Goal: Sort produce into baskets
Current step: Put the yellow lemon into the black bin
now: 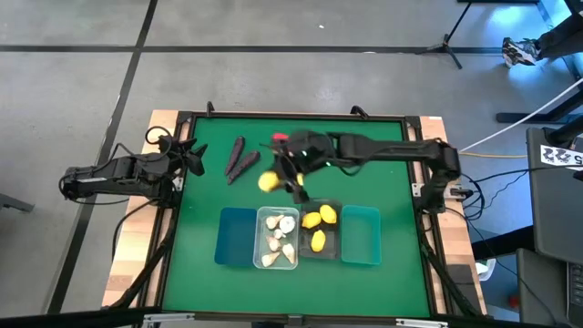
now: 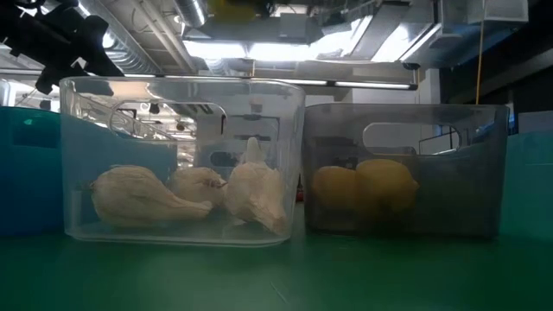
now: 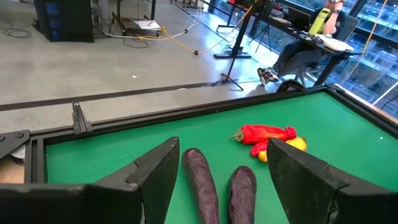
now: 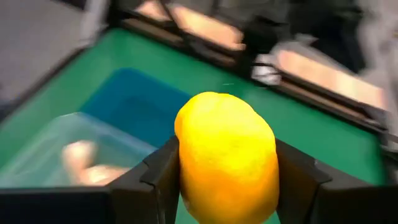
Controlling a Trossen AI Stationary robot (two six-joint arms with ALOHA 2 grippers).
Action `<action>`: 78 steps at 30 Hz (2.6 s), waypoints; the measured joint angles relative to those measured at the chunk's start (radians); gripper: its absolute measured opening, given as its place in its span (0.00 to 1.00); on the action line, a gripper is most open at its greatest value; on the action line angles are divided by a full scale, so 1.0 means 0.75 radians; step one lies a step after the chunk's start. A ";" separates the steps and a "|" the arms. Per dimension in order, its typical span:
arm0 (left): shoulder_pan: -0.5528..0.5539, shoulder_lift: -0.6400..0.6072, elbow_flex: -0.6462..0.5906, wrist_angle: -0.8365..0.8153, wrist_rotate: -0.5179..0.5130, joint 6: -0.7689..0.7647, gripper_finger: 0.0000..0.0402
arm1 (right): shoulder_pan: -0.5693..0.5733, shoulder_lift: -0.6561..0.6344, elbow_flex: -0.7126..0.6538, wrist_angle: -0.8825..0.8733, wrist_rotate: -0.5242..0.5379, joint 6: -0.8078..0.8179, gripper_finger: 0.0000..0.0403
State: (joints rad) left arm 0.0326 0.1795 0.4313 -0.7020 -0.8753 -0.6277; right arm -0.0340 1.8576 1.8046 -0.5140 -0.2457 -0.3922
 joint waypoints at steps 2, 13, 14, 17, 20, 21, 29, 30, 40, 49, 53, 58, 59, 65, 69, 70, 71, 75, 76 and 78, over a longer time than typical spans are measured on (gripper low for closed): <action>0.001 -0.001 0.000 0.000 -0.001 -0.003 0.59 | 0.060 -0.044 0.000 -0.088 -0.014 -0.012 0.47; 0.000 0.000 0.001 -0.001 0.000 -0.003 0.59 | 0.432 -0.162 0.000 -0.595 -0.011 0.152 0.47; 0.000 0.000 0.000 -0.001 0.000 -0.003 0.59 | 0.468 -0.162 0.000 -0.617 -0.001 0.191 0.47; 0.000 0.000 0.001 -0.001 0.000 -0.003 0.59 | 0.564 -0.162 -0.003 -0.685 0.081 0.308 0.47; 0.001 0.000 0.000 -0.001 0.000 -0.003 0.59 | 0.644 -0.164 -0.058 -0.671 0.182 0.413 0.47; 0.000 0.000 0.000 -0.001 0.000 -0.003 0.59 | 0.669 -0.164 -0.080 -0.667 0.217 0.443 0.47; 0.000 0.000 0.000 -0.001 0.000 -0.003 0.59 | 0.689 -0.176 -0.285 -0.549 0.295 0.476 0.47; 0.001 0.000 0.000 -0.001 -0.001 -0.003 0.59 | 0.667 -0.187 -0.308 -0.535 0.279 0.469 0.47; 0.001 -0.001 0.000 -0.002 -0.001 -0.006 0.59 | 0.396 -0.329 -0.671 -0.282 0.232 0.457 0.47; 0.001 0.000 0.000 -0.004 -0.001 -0.007 0.59 | 0.277 -0.329 -0.892 -0.128 0.162 0.551 0.47; 0.000 0.000 0.000 -0.004 -0.001 -0.007 0.59 | 0.280 -0.329 -0.951 -0.110 0.161 0.582 0.47; 0.000 0.000 0.000 -0.004 -0.001 -0.007 0.59 | 0.280 -0.329 -1.006 -0.080 0.159 0.619 0.47; 0.000 0.000 0.000 -0.004 -0.001 -0.007 0.59 | 0.280 -0.328 -1.007 -0.080 0.150 0.620 0.47; 0.000 0.000 0.000 -0.004 -0.001 -0.007 0.59 | 0.281 -0.328 -1.006 -0.031 0.026 0.623 0.47; 0.000 0.000 0.000 -0.004 -0.001 -0.007 0.59 | 0.282 -0.328 -1.006 -0.019 -0.037 0.624 0.47; 0.000 0.000 0.000 -0.004 -0.001 -0.007 0.59 | 0.282 -0.328 -1.006 -0.019 -0.037 0.632 0.47; 0.000 0.000 0.000 -0.004 -0.001 -0.007 0.59 | 0.282 -0.328 -1.006 -0.021 -0.037 0.642 0.47; 0.000 0.000 0.000 -0.004 -0.001 -0.007 0.59 | 0.282 -0.328 -1.006 -0.024 -0.036 0.653 0.49; 0.000 0.000 0.000 -0.004 -0.001 -0.007 0.59 | 0.282 -0.328 -1.006 -0.024 -0.036 0.653 0.50; 0.000 0.000 0.000 -0.004 0.000 -0.007 0.59 | 0.282 -0.328 -1.006 -0.024 -0.037 0.655 0.54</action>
State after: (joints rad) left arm 0.0326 0.1795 0.4316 -0.7048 -0.8756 -0.6331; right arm 0.1772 1.6119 1.0500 -0.5323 -0.2733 0.0993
